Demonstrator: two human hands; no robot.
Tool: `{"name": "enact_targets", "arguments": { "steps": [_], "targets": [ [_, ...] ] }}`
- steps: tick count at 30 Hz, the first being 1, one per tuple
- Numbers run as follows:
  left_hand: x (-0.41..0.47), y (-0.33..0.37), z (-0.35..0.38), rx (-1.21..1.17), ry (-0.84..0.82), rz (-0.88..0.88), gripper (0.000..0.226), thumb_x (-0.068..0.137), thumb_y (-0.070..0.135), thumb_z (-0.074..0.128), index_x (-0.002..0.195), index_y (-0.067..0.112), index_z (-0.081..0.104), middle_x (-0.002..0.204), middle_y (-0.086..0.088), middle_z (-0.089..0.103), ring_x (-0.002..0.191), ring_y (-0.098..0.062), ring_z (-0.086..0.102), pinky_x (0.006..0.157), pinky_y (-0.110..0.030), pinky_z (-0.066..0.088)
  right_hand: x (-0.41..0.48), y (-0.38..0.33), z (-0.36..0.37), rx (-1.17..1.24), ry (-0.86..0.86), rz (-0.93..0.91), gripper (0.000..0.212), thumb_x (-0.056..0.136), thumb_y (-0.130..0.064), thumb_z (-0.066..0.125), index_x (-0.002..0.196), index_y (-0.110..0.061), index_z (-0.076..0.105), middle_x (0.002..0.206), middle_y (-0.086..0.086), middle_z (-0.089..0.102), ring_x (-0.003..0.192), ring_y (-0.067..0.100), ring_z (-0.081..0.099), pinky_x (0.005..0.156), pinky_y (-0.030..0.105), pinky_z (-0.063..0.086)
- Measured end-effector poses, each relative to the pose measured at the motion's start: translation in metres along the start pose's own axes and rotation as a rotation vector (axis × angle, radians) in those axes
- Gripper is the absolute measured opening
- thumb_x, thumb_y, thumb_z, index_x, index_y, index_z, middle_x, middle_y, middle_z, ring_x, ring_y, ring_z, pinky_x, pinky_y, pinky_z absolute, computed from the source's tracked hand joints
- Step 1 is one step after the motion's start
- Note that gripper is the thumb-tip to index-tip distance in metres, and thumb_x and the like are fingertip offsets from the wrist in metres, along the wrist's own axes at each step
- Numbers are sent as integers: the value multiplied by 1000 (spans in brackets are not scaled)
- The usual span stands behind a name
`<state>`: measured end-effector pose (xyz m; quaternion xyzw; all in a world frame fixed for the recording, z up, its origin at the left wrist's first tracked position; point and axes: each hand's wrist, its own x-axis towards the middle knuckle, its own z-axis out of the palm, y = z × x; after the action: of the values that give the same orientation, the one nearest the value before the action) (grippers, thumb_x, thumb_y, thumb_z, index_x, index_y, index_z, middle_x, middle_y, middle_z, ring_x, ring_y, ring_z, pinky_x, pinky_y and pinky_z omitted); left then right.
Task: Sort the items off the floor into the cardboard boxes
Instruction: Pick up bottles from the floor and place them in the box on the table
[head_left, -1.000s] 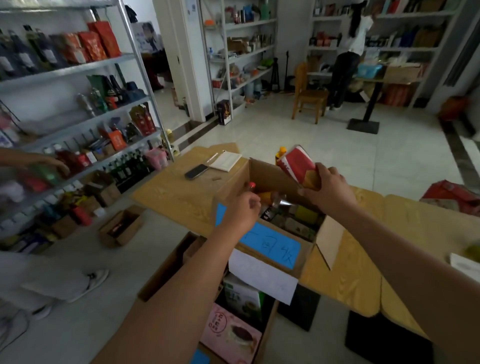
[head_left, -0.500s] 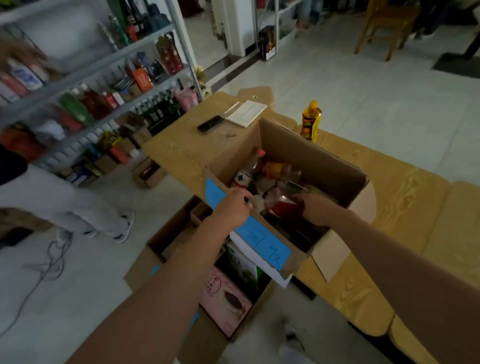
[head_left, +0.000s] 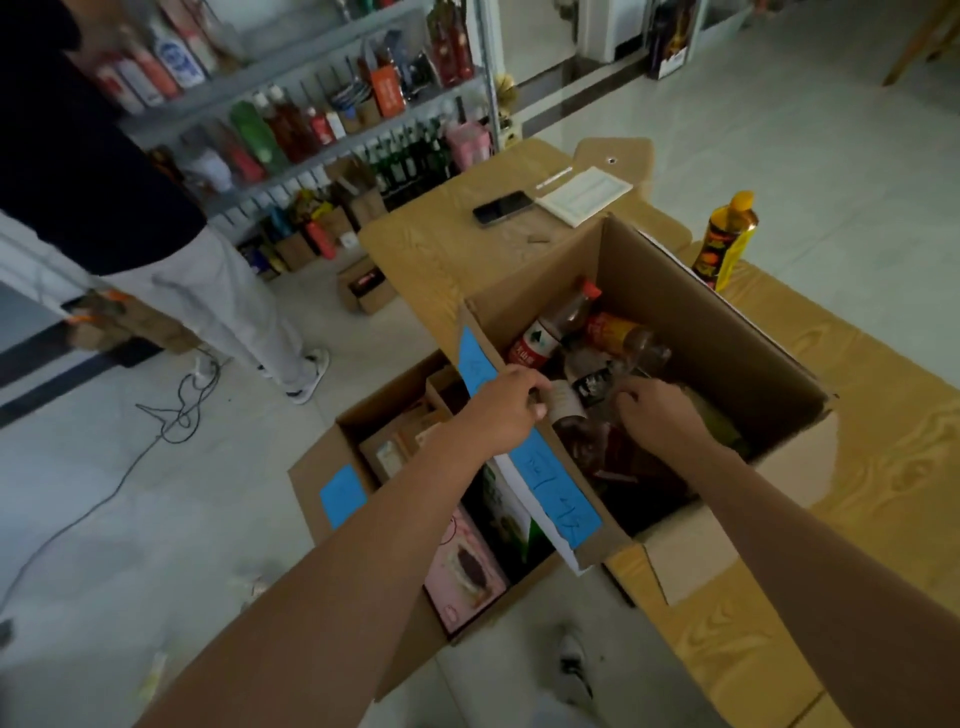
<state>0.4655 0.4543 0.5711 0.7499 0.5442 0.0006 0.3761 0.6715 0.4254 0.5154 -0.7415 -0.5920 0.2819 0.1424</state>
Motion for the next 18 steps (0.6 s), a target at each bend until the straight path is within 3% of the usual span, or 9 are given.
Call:
{"name": "enact_targets", "arguments": {
  "steps": [4,6,10,14,18],
  "targets": [
    [-20,-2,-12,-62,-15,41,36,97,15,52,133,21,48,150,1,30,122,-16,44,99,-28,37,3,-10,-7,-265,-214,45,20,93,-33,45,80,-22,55,85,1,61,78,19,56,72,32,45],
    [-32,-3,-19,-97,-18,57,37,98,14,52,133,21,48,153,2,25,125,-18,44,102,-31,40,-1,-19,-14,-357,-255,85,20,92,-36,48,89,-20,59,90,4,63,84,25,60,80,38,50],
    [-61,-14,-34,-156,56,78,35,98,16,52,132,23,49,143,1,36,105,-13,55,85,-27,48,-8,-60,-23,-433,-75,9,23,94,-28,49,98,-9,63,97,13,65,90,32,63,69,38,47],
    [-101,-42,-54,-140,146,69,34,97,19,54,131,20,51,136,-2,46,106,-16,57,95,-33,47,-29,-128,-16,-331,98,-75,20,96,-26,50,86,-13,61,81,3,63,76,21,61,73,39,51],
    [-172,-94,-76,-122,323,-3,20,96,30,53,112,18,58,112,-3,60,102,-21,58,86,-36,48,-66,-201,13,-146,166,-336,23,97,-29,48,87,-12,61,84,9,62,80,29,61,70,34,46]
  ]
}}
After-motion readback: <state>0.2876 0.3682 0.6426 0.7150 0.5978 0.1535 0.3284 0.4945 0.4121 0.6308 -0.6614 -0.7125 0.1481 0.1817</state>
